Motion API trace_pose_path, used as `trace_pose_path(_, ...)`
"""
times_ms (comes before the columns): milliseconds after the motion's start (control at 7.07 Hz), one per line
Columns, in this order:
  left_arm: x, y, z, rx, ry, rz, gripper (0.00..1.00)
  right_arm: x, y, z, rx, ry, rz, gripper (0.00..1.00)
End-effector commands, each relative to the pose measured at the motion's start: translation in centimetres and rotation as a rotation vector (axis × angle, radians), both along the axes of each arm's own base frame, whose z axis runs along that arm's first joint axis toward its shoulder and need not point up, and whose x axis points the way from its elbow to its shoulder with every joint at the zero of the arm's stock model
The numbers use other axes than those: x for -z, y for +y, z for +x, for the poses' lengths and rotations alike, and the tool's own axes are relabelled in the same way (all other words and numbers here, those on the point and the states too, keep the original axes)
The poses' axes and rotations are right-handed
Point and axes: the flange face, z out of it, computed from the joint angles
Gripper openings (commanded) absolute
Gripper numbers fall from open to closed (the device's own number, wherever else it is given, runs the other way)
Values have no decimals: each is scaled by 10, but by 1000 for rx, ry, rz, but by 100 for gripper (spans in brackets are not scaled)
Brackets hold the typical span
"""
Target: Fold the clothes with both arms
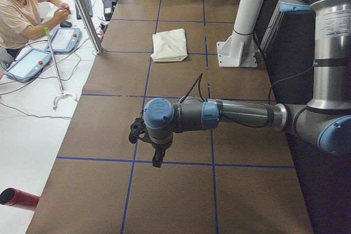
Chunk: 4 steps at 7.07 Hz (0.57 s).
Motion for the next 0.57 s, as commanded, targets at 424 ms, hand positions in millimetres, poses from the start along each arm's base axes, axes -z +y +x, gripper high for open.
trace_pose_path(424, -10, -11, -6, 5, -50, 56, 100, 2, 0, 0, -1, 1, 6, 100)
